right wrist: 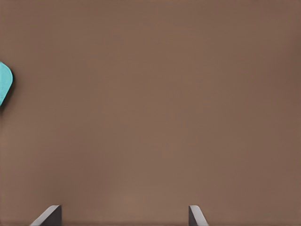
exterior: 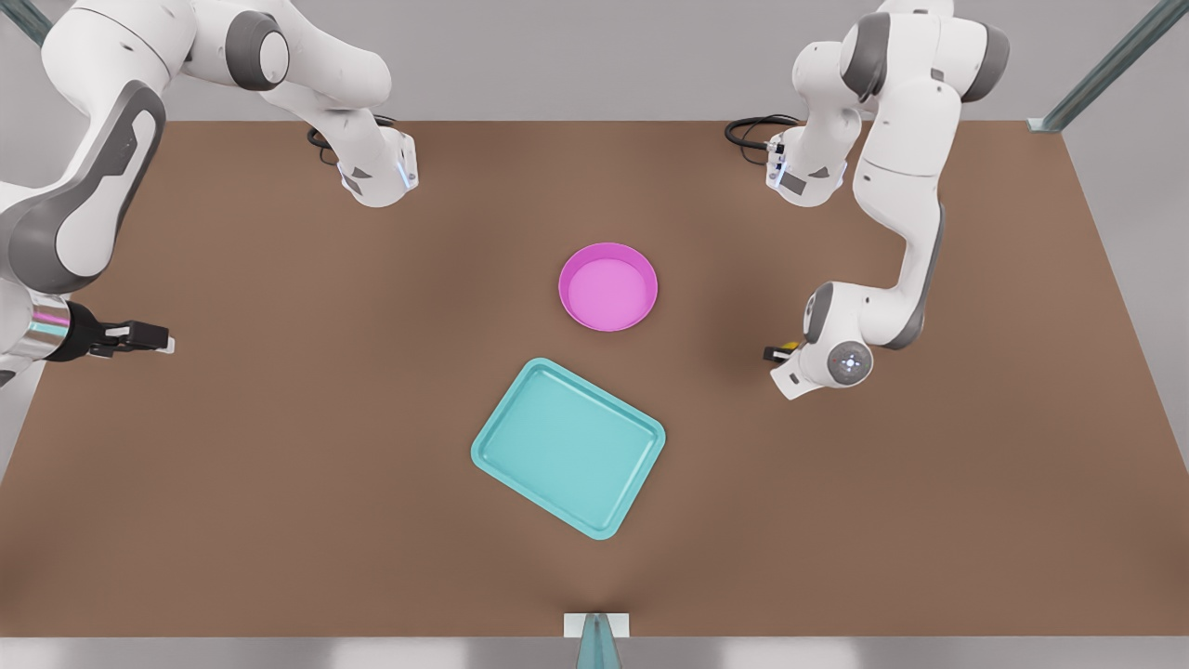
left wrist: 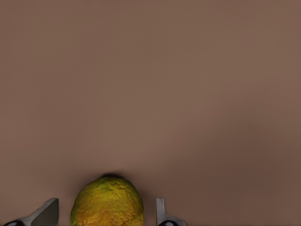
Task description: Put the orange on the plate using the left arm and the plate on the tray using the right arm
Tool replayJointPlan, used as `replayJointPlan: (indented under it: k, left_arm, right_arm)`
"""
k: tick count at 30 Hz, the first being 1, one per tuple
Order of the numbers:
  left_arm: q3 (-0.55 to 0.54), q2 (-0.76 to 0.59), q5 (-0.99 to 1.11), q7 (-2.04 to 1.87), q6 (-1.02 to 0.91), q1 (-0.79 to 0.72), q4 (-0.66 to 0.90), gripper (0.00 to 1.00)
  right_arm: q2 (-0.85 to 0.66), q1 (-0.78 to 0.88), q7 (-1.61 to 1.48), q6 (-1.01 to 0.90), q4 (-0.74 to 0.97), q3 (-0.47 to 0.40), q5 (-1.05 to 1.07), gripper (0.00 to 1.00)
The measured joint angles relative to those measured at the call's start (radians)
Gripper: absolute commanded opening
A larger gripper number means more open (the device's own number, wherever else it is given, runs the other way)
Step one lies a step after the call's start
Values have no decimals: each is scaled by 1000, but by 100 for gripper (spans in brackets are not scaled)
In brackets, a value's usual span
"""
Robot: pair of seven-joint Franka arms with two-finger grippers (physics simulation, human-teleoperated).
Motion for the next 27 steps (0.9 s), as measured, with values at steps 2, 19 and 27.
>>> replayJointPlan:
  k: [2, 19, 27]
  left_arm:
    - [0, 13, 0, -1, 9, 1, 0, 100]
    - [-35, -65, -7, -110, -126, -402, 164, 61]
    - [-207, 96, -40, -342, -242, -560, 401, 100]
  right_arm:
    - [1, -2, -2, 0, -1, -1, 0, 100]
    - [16, 10, -34, 1, 7, 1, -10, 100]
    - [21, 11, -49, 1, 9, 2, -10, 100]
